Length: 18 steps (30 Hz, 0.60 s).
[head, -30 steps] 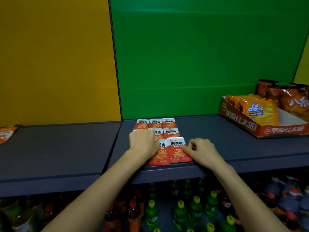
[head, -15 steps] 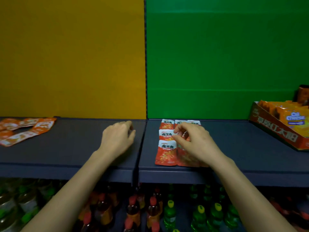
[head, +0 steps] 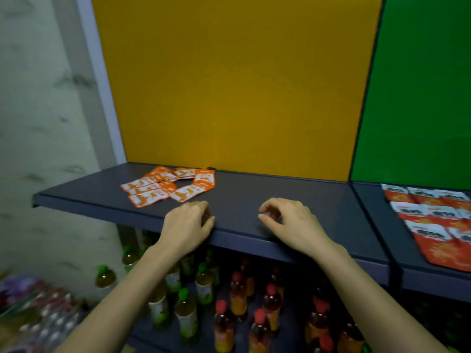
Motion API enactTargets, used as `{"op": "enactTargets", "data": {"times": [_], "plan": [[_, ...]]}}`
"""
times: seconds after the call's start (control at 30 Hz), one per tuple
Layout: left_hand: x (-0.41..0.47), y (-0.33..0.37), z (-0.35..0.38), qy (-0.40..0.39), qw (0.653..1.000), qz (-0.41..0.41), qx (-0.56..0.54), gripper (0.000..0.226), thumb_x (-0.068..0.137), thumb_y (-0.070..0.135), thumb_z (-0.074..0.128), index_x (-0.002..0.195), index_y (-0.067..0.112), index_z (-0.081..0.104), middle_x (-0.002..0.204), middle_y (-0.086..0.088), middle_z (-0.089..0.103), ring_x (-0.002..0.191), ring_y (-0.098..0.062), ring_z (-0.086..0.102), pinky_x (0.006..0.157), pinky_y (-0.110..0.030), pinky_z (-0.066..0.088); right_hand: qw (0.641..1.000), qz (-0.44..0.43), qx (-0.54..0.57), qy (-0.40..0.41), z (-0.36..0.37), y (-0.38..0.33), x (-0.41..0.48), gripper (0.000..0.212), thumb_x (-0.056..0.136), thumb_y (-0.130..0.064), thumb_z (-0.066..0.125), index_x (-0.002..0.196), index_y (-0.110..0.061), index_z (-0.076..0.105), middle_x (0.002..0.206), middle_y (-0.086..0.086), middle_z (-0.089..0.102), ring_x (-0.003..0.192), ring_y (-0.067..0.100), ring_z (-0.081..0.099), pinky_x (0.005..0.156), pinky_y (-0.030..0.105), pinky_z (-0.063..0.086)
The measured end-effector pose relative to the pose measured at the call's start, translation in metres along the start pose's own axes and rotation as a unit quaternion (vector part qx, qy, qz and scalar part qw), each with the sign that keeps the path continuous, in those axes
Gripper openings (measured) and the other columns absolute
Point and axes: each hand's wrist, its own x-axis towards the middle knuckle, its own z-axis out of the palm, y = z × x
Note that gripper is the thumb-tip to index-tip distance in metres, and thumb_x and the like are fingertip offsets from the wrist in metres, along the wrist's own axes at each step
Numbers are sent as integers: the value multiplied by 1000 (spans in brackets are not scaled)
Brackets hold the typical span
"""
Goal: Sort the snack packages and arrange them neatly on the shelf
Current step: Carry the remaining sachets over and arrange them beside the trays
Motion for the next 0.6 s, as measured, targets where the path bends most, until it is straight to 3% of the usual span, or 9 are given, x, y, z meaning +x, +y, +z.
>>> {"op": "enactTargets", "data": {"times": [0.37, 0.6], "plan": [[0, -153, 1, 27, 998, -49, -10, 24, 89, 39, 52, 97, 17, 58, 107, -1, 61, 109, -22, 53, 74, -33, 44, 992, 99, 5, -83, 93, -98, 86, 33, 90, -50, 49, 105, -26, 66, 113, -2, 64, 109, 24, 57, 83, 33, 43], [44, -187, 16, -38, 995, -88, -26, 69, 82, 63, 50, 130, 13, 48, 134, -6, 49, 125, -23, 43, 98, -35, 39, 982, 152, -48, -96, 118, -107, 140, 59, 85, -67, 42, 93, -15, 69, 108, 6, 65, 102, 29, 59, 73, 32, 40]]}}
